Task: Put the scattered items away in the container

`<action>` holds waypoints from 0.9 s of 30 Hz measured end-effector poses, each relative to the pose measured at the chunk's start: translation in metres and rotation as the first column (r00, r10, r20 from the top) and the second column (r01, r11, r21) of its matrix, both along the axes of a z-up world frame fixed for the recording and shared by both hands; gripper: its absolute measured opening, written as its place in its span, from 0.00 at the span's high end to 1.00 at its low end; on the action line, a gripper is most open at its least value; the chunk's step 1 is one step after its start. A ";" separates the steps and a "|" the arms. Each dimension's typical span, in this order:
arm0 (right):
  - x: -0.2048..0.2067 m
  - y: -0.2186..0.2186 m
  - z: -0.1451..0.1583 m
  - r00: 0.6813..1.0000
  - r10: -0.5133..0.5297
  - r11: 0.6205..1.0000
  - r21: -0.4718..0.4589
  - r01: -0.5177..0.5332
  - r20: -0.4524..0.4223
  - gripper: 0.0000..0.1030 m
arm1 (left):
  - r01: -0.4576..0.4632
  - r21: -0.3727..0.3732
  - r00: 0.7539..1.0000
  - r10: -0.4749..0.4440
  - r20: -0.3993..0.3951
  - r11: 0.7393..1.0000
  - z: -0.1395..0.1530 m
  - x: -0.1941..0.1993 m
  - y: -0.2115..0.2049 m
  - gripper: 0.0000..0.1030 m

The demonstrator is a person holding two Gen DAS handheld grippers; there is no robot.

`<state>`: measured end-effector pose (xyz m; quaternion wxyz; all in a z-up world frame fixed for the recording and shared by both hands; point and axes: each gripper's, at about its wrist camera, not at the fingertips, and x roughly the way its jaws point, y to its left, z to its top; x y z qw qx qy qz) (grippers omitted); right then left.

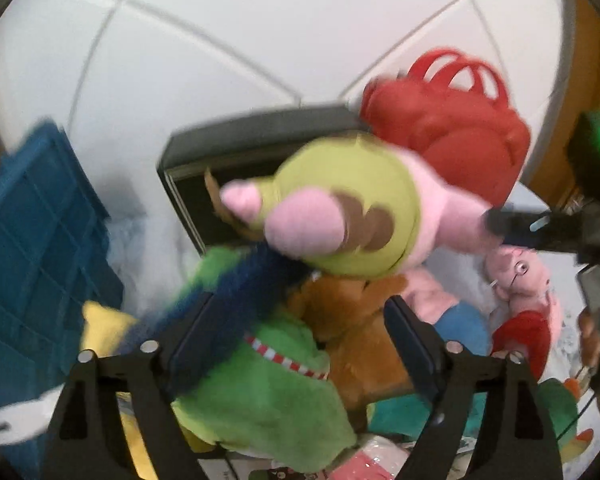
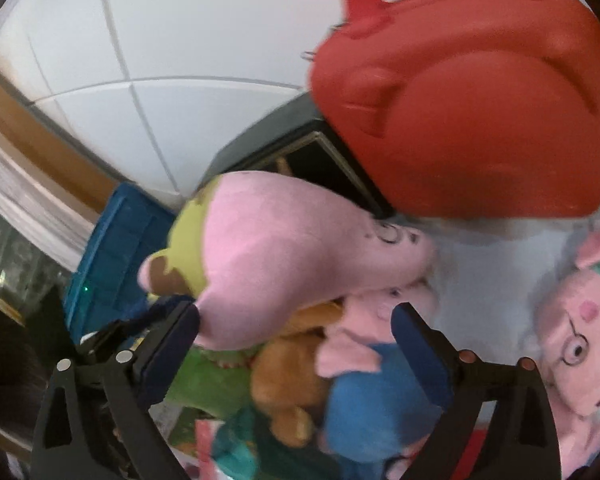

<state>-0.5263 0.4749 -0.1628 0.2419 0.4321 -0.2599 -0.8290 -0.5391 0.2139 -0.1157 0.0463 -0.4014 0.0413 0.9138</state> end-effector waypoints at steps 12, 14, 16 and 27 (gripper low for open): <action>-0.019 -0.028 -0.018 0.997 -0.030 0.995 0.101 0.023 0.073 0.84 | 0.001 0.070 0.996 -0.008 0.093 0.998 -0.003 -0.069 0.001 0.73; -0.007 -0.028 -0.029 0.996 -0.017 0.995 0.100 0.009 0.084 0.96 | 0.010 0.083 0.994 -0.019 0.109 0.997 -0.013 -0.061 0.001 0.85; 0.004 -0.029 -0.037 0.994 0.010 0.995 0.098 -0.021 0.106 0.96 | 0.022 0.064 0.991 -0.030 0.129 0.998 -0.023 -0.047 0.005 0.85; 0.089 -0.033 -0.030 0.991 0.052 0.987 0.146 -0.070 0.125 0.72 | -0.033 0.051 0.970 0.020 0.243 0.998 -0.048 0.062 0.014 0.36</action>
